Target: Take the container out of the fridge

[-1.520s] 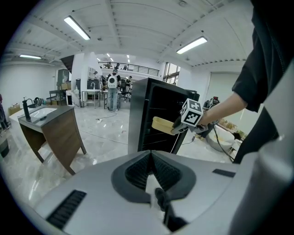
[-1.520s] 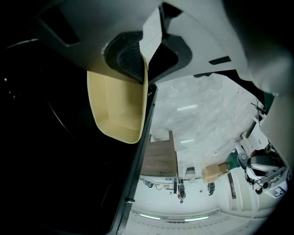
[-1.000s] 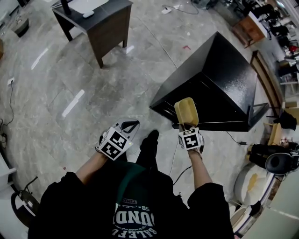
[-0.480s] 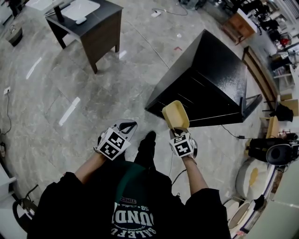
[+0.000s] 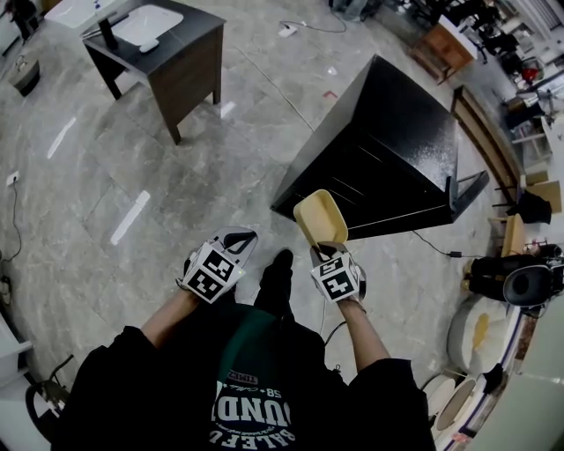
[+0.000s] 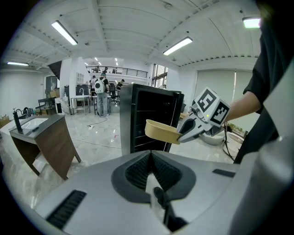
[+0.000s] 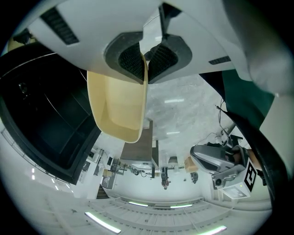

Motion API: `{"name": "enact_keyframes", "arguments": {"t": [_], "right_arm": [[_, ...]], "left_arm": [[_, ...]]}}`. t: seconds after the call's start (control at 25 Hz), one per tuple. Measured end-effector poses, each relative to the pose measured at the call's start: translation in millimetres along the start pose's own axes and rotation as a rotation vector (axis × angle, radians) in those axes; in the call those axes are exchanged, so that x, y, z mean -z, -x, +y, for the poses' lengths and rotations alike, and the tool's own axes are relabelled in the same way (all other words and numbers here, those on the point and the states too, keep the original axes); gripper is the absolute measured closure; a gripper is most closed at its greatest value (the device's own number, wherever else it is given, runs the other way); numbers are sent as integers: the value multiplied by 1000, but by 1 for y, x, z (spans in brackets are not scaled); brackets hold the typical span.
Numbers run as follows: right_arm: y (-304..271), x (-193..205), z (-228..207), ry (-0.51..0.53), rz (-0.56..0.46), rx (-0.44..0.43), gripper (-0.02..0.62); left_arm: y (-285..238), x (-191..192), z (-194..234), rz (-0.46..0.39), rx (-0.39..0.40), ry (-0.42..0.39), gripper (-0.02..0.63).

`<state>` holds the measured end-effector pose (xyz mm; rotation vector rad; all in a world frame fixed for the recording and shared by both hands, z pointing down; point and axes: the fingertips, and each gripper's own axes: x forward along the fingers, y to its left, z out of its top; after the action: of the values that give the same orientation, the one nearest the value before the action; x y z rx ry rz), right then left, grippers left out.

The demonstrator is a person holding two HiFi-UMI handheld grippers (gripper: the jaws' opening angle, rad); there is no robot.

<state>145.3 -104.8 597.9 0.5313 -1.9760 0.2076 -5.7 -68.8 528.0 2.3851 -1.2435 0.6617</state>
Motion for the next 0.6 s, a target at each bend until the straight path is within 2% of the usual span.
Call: {"name": "enact_keyframes", "arguments": {"t": [0.36, 0.6], "right_arm": [[5, 1, 11, 11, -14, -9, 549], [3, 4, 15, -18, -20, -19, 549]], "left_arm": [[-1, -3, -6, 0, 11, -18, 592], [-1, 0, -10, 6, 19, -25, 592]]}}
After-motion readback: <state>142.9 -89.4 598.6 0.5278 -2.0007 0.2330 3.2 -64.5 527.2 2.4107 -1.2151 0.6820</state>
